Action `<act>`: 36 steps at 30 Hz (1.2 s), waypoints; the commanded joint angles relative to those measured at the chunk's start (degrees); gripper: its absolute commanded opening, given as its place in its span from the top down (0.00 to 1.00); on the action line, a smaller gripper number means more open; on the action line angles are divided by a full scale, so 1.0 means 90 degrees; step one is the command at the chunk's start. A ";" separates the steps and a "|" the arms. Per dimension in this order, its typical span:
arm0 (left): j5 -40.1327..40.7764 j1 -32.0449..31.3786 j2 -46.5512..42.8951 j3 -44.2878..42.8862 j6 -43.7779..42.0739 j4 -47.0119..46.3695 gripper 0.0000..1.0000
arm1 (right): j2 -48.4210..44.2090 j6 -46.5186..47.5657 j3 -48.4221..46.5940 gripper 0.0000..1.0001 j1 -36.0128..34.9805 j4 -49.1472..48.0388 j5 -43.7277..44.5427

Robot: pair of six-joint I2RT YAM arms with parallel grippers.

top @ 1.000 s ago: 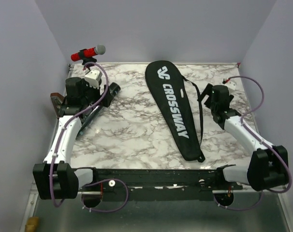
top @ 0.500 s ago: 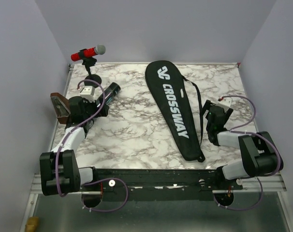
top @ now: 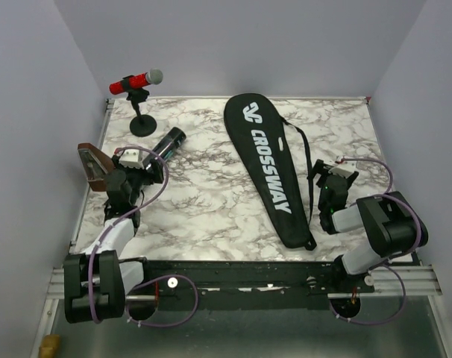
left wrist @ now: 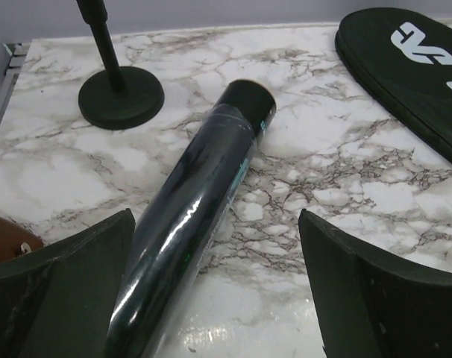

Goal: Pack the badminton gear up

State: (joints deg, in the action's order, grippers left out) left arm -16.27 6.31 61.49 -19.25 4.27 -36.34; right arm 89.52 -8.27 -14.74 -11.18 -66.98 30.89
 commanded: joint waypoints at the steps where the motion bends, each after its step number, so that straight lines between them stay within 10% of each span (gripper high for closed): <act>1: 0.0265 -0.0056 0.0607 0.0174 -0.0036 -0.1477 0.01 | 0.0112 0.0236 0.0037 0.00 0.0070 -0.0665 -0.0697; 6: -0.0008 -0.0271 0.1418 0.1190 -0.0358 -0.4189 0.02 | 0.0427 0.0159 0.0193 0.00 0.0266 -0.1145 -0.1010; 10: 0.0527 -0.0300 0.1303 0.0626 -0.0220 -0.2803 0.02 | 0.0533 0.0129 0.0086 0.00 0.0314 -0.1085 -0.1069; 36: 0.0665 -0.0378 0.1312 0.0673 -0.0260 -0.2935 0.02 | 0.0454 0.0128 0.0173 0.00 0.0451 -0.1200 -0.1275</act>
State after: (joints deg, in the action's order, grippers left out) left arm -11.16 3.25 73.41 -12.91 2.37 -60.77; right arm 93.36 -7.60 -13.96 -7.49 -74.54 20.05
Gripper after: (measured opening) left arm 0.985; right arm 0.998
